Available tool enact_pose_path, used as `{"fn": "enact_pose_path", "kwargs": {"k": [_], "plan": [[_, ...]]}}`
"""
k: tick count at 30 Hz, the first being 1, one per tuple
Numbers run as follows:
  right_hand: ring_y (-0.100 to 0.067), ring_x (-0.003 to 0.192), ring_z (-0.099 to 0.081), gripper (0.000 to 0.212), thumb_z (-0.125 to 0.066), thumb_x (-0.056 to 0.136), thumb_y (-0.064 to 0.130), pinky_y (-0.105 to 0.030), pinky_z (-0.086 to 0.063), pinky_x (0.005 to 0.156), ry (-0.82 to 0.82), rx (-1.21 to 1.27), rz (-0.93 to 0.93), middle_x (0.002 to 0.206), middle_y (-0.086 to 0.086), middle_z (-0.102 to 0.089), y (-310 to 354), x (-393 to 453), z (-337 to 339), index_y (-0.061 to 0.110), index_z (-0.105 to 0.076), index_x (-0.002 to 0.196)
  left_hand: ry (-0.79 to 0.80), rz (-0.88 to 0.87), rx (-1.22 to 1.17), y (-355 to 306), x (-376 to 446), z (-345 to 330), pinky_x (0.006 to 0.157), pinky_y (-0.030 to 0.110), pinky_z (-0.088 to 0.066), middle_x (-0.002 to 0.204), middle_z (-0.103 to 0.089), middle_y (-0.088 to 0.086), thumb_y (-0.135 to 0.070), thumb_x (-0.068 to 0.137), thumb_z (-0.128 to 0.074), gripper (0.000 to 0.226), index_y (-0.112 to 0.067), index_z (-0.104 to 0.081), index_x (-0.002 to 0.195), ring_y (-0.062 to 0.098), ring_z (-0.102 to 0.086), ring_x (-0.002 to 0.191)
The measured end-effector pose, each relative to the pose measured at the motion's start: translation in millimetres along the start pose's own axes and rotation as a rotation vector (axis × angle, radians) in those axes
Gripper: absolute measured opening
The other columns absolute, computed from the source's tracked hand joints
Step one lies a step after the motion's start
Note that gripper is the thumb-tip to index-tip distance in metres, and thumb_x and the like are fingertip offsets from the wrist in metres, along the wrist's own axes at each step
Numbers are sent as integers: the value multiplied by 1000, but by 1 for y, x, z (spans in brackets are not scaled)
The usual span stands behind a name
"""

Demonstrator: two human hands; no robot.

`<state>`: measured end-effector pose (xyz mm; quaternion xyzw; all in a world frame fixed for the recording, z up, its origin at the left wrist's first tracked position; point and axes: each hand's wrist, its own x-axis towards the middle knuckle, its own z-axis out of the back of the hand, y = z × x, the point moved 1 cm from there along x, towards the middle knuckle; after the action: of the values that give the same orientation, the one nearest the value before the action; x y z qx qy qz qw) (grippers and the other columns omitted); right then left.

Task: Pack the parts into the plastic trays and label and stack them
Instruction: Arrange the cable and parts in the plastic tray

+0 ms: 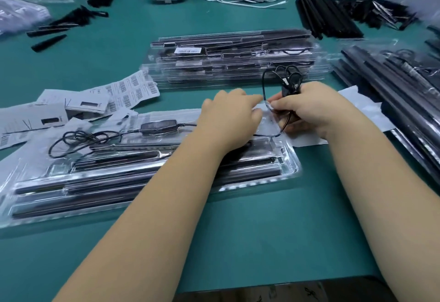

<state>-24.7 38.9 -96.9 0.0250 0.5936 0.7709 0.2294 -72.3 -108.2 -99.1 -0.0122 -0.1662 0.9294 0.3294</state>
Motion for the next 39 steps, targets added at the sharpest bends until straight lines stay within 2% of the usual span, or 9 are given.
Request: {"fn": "enact_pose_path", "kwargs": {"k": [8, 13, 16, 18, 21, 25, 28, 31, 39], "plan": [[-11, 37, -53, 11, -67, 85, 10, -20, -46, 39, 5, 13, -78, 51, -3, -63, 1, 1, 1, 3, -63, 92, -133, -84, -139, 3, 3, 1, 99, 37, -37, 124, -59, -5, -30, 95, -53, 28, -27, -64, 121, 23, -45, 115], [-11, 42, -56, 5, -64, 87, 9, -20, -48, 41, 71, -11, -61, 57, -5, -64, 3, -2, 5, 6, -65, 83, -127, 11, -148, 2, 6, -2, 94, 38, -39, 114, -59, 3, -31, 97, -48, 22, -22, -64, 109, 27, -45, 110], [-11, 45, -57, 4, -63, 88, 8, -21, -49, 42, 102, -33, -56, 60, -6, -64, 4, -4, 6, 6, -64, 85, -121, 70, -78, 0, 8, -6, 87, 38, -38, 115, -55, 7, -31, 99, -42, 26, -19, -62, 112, 30, -45, 109], [-11, 45, -57, 4, -62, 89, 7, -21, -48, 42, 102, -36, -57, 61, -6, -64, 4, -4, 6, 7, -63, 85, -120, 72, 11, -2, 8, -9, 81, 37, -32, 117, -51, 8, -28, 101, -37, 27, -17, -57, 115, 29, -42, 109], [-10, 43, -56, 3, -62, 89, 8, -20, -48, 41, 102, -22, -64, 60, -6, -64, 4, -4, 5, 7, -63, 86, -153, 71, 21, -1, 8, -10, 77, 35, -27, 115, -47, 8, -19, 100, -37, 22, -13, -53, 113, 29, -41, 106], [-10, 44, -56, 6, -61, 88, 6, -18, -47, 40, 118, -3, -66, 56, -2, -64, 5, -5, 6, 9, -63, 83, -147, 14, -69, 0, 7, -6, 81, 36, -30, 117, -49, 1, -28, 100, -41, 26, -25, -57, 120, 26, -40, 109], [-9, 43, -57, 8, -63, 86, 5, -17, -46, 40, 109, 32, -69, 53, 1, -63, 4, -6, 6, 11, -63, 81, -190, -54, -45, -1, 6, -3, 84, 34, -31, 117, -53, -4, -27, 99, -44, 31, -35, -60, 124, 25, -41, 107], [-7, 42, -57, 8, -65, 85, 6, -16, -46, 39, 89, 39, -76, 51, 2, -63, 4, -5, 5, 12, -63, 80, -223, -83, -28, -1, 6, -1, 87, 34, -37, 118, -58, -6, -27, 98, -46, 28, -33, -66, 116, 25, -44, 105], [-9, 45, -57, 7, -68, 83, 9, -18, -47, 40, 90, 89, -81, 51, 3, -61, 2, -1, 7, 13, -65, 79, -276, -54, -17, -2, 8, -1, 90, 36, -40, 113, -62, 2, -23, 98, -45, 29, -24, -67, 116, 29, -46, 106]]}}
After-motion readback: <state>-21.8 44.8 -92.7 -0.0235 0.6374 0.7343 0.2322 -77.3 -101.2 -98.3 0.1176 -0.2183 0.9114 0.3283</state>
